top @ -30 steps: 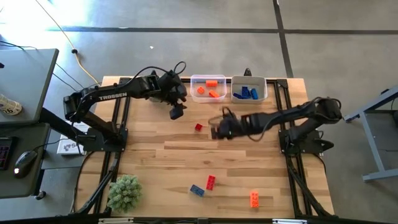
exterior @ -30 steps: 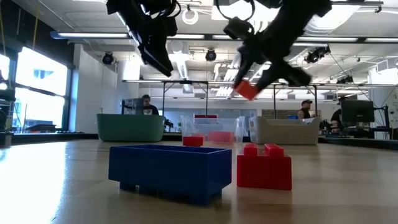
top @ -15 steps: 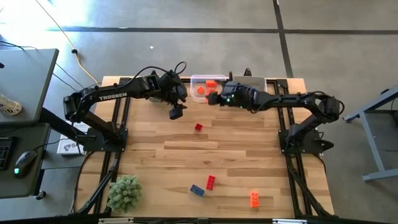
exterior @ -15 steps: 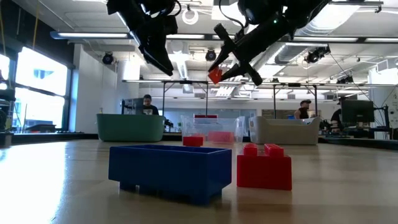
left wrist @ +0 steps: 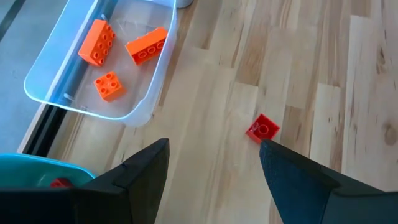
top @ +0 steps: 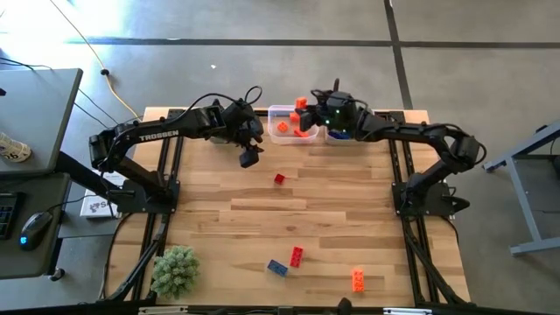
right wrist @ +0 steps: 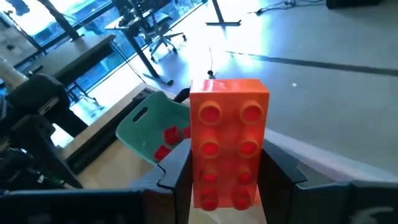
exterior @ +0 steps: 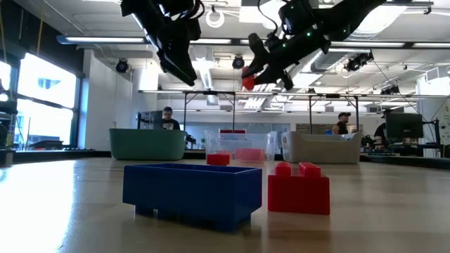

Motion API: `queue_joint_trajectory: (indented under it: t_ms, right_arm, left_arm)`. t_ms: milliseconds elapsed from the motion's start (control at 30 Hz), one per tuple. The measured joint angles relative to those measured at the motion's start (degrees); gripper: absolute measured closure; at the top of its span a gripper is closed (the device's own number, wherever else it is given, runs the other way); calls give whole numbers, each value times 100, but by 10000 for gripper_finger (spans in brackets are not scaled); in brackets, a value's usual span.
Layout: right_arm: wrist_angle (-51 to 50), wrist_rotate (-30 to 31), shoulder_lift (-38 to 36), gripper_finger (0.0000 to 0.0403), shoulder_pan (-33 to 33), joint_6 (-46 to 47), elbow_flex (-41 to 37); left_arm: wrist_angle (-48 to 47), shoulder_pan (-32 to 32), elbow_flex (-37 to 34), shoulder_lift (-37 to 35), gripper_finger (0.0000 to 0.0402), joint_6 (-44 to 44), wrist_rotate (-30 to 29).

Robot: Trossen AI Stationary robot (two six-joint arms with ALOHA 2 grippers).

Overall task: Sort & place blocks by color
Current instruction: Put the orange game piece into the transparent bin

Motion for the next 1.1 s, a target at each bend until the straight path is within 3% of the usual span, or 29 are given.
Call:
queue_joint_trajectory:
  t_ms: [333, 533, 767, 1100]
  right_arm:
    - [-1450, -243, 75, 288, -591, -1028, 920]
    - [-2386, -710, 563, 288, -817, -854, 1526]
    - [-3290, -796, 1292, 288, -769, -825, 2141]
    - [-3621, -959, 1978, 288, -754, -536, 2329]
  left_arm:
    - [237, 0, 0, 0, 161, -151, 0]
    - [382, 0, -2, 0, 161, -163, 0]
    - [505, 0, 0, 2, 161, -247, 0]
    - [476, -2, -2, 2, 161, -295, 1]
